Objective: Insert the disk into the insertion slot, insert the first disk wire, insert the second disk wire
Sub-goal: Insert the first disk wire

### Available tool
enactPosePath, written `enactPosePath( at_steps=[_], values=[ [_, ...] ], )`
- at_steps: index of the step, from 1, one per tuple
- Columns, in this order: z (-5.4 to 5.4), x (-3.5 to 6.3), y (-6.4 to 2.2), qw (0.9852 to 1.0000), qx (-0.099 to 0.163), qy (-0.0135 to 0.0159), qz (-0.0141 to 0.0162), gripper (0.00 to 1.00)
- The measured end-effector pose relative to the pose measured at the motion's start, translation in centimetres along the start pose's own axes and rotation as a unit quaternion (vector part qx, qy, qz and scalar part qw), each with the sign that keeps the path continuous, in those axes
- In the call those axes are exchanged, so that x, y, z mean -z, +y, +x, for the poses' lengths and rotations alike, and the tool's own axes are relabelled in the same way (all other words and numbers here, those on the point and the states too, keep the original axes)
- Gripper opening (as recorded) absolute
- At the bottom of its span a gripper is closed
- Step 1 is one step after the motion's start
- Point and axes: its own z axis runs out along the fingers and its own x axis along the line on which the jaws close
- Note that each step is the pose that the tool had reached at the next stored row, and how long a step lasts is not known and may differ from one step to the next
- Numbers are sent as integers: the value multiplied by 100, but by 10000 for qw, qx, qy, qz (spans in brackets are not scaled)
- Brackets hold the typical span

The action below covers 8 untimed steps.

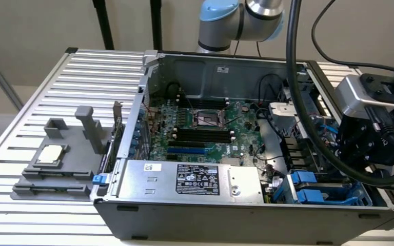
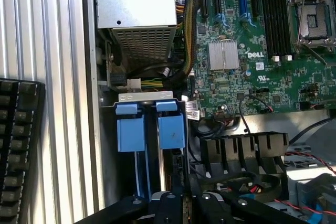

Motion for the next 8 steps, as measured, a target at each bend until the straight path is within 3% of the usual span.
enactPosePath(
  at_steps=[8],
  values=[
    [-1,-3,0,10000,-1,18,2,16]
  ],
)
